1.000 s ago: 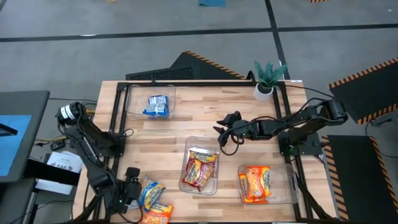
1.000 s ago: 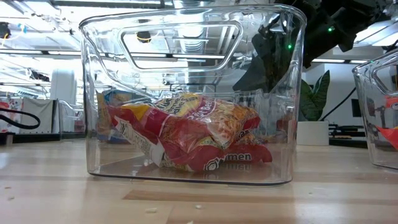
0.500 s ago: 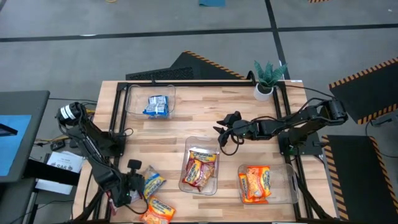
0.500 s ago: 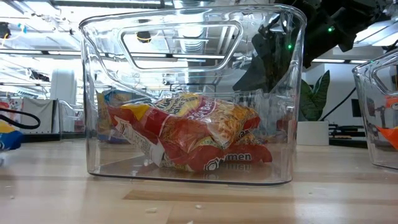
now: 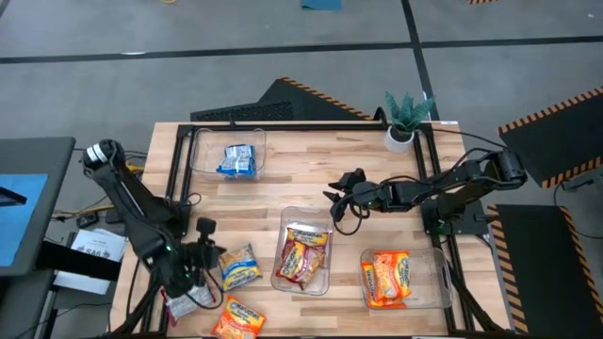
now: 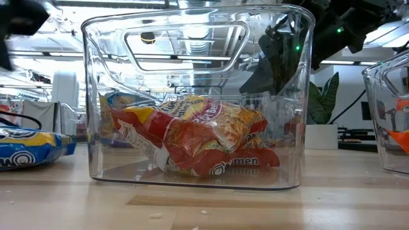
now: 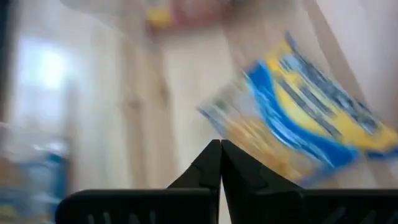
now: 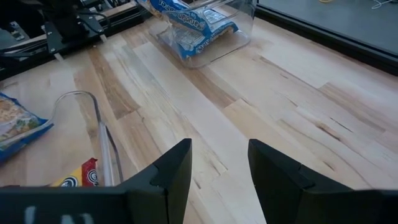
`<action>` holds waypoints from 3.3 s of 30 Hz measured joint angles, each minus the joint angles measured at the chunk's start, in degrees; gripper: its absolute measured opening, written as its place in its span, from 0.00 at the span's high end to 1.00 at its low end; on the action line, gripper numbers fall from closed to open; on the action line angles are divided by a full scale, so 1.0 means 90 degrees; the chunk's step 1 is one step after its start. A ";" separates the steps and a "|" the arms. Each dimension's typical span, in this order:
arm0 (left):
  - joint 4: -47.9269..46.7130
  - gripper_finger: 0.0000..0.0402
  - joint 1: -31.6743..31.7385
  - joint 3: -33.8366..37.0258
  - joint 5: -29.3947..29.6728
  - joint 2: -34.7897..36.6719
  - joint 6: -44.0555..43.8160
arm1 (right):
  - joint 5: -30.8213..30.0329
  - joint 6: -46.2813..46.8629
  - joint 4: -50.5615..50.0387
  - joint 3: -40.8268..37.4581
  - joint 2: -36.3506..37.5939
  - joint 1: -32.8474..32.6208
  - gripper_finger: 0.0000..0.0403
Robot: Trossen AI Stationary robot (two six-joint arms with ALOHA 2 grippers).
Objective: Sort Maruchan noodles
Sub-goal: Put the blue noodle pack into the top transparent bin
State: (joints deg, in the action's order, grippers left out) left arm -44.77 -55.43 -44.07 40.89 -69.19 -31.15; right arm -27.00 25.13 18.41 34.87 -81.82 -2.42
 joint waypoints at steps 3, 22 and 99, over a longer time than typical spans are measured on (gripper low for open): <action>-0.0010 1.00 0.0163 0.0000 0.0532 0.0492 0.0257 | 0.0000 -0.0012 0.0001 0.0000 0.0000 0.0036 0.55; 0.1537 0.59 0.0273 0.0022 -0.1586 -0.0711 0.1115 | 0.0000 -0.0015 -0.0041 0.0000 0.0000 0.0078 0.55; 0.2319 1.00 0.6886 -0.0279 -0.1770 0.2423 0.5295 | 0.0007 -0.0014 0.0010 0.0000 0.0000 0.0077 0.55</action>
State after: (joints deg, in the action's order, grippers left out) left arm -23.90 6.55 -46.59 24.96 -47.38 16.50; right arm -26.95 25.00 18.50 34.87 -81.82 -1.72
